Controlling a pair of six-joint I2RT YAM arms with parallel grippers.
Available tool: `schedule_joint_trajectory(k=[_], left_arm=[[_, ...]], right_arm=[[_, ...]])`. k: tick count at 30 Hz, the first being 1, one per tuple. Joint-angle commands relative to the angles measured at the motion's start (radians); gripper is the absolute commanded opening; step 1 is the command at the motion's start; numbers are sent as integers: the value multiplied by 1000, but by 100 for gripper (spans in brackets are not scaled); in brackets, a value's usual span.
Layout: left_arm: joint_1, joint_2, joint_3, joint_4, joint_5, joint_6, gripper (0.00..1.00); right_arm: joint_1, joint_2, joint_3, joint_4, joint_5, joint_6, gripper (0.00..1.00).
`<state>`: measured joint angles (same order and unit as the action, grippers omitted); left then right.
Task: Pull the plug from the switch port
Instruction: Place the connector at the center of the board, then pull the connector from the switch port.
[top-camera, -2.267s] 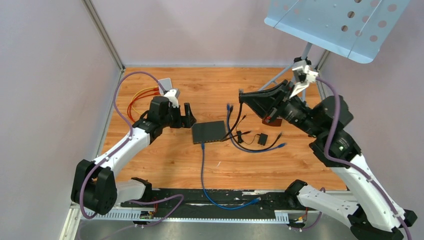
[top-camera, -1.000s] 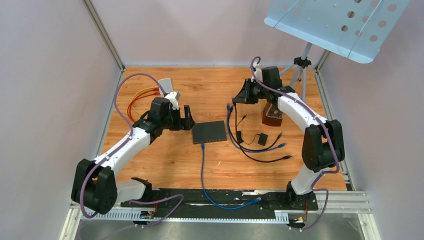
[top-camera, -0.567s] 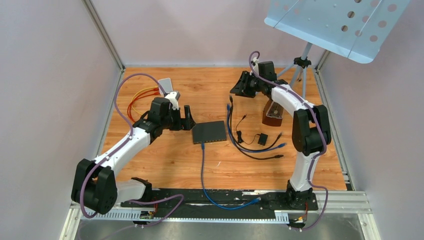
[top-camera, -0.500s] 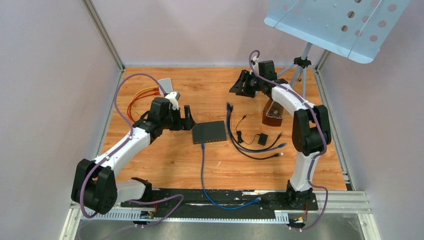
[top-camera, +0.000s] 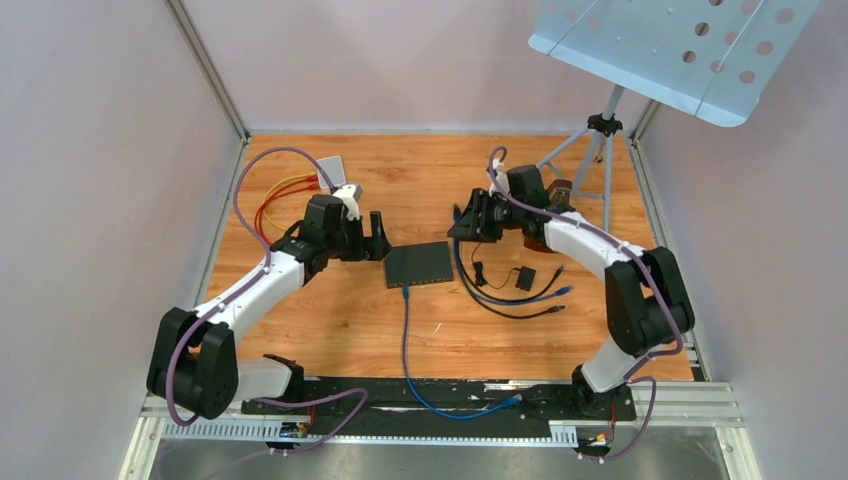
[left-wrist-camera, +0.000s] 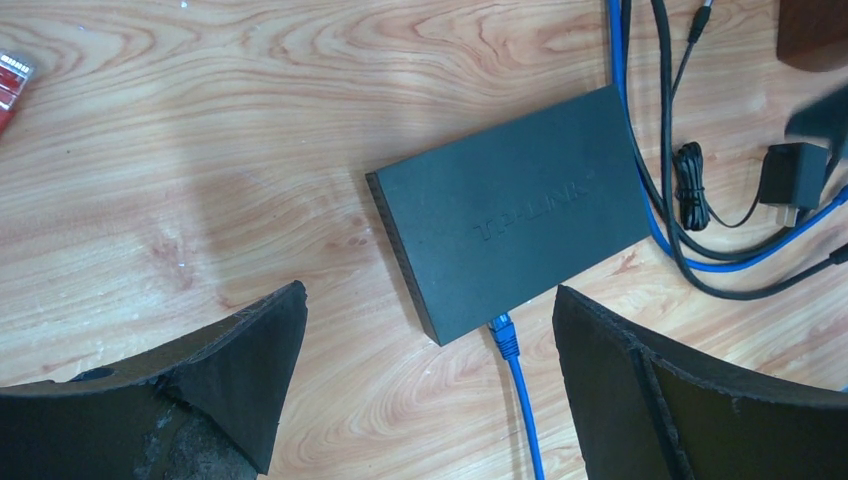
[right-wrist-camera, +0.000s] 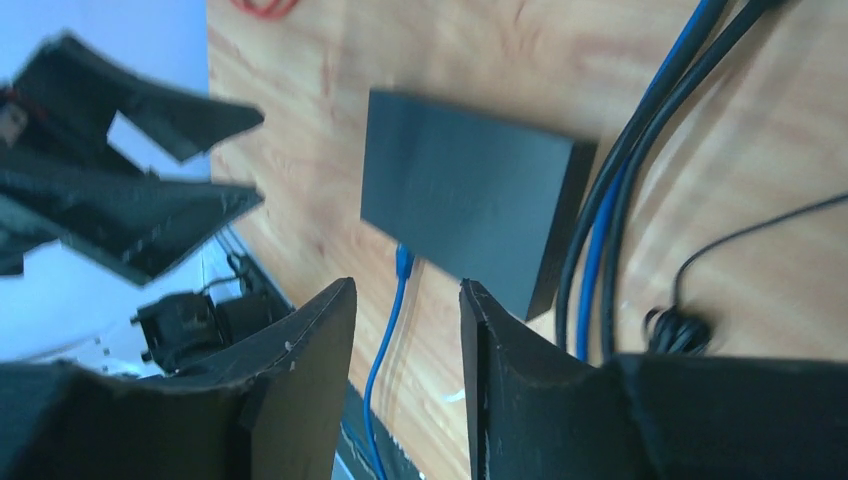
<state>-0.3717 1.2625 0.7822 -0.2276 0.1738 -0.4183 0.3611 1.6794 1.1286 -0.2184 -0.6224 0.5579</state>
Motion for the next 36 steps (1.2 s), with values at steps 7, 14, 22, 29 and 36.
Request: schedule_joint_trajectory(k=[7,14,22,29,36], left_arm=[[-2,12,17,17,-15,6,100],[-3,22,19,21,-8,-8,100],[-3,-1,2,14,-15,-10,100],[-3,-1,-4,13,-13,-7,100],[-3,9,-2,15,-10,-1,100]], right_arm=[[83,-216,-279,120,331,154,44],[82,-141,-249,83,248,72,18],[85,-66,-250,102,241,56,19],[85,6,-211,97,210,44,17],[84,72,-139,45,248,-16,5]])
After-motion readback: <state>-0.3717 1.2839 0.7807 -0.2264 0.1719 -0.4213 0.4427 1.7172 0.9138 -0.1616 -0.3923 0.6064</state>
